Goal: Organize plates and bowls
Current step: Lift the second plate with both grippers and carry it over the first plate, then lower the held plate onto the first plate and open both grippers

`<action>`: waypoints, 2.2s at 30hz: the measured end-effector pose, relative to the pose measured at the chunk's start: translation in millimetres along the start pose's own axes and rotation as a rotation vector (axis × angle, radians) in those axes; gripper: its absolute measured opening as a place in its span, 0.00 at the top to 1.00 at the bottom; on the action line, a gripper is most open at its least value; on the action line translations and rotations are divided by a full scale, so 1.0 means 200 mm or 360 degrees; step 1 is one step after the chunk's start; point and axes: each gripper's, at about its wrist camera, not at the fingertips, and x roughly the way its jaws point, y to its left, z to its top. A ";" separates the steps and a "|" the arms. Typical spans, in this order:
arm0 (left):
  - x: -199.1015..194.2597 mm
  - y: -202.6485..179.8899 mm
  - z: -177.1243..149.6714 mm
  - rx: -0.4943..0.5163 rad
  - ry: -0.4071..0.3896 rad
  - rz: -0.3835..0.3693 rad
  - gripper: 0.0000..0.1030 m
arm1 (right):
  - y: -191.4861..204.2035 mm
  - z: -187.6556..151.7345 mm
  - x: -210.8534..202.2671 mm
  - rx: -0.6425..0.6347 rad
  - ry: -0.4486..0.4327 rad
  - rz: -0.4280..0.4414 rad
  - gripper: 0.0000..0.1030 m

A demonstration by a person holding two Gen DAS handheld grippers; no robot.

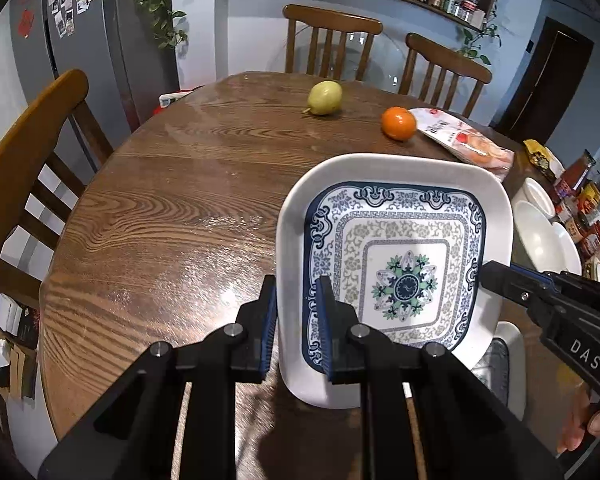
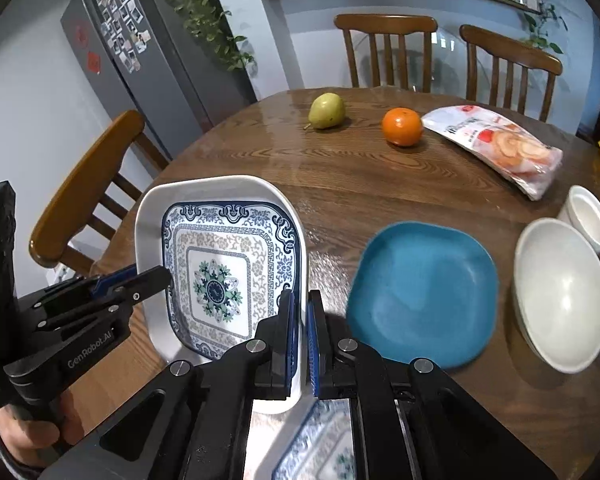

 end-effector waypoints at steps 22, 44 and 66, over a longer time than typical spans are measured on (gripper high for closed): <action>-0.18 -0.41 -0.15 0.0197 -0.0025 -0.0077 0.84 | -0.24 -0.28 -0.41 0.0144 -0.0085 -0.0058 0.92; -0.18 -0.53 -0.31 0.0215 0.0045 -0.0061 0.84 | -0.36 -0.45 -0.48 0.0189 -0.0018 -0.0033 0.92; 0.05 -0.54 -0.35 0.0256 0.0254 -0.0066 0.84 | -0.45 -0.53 -0.27 0.0322 0.0168 -0.0024 0.92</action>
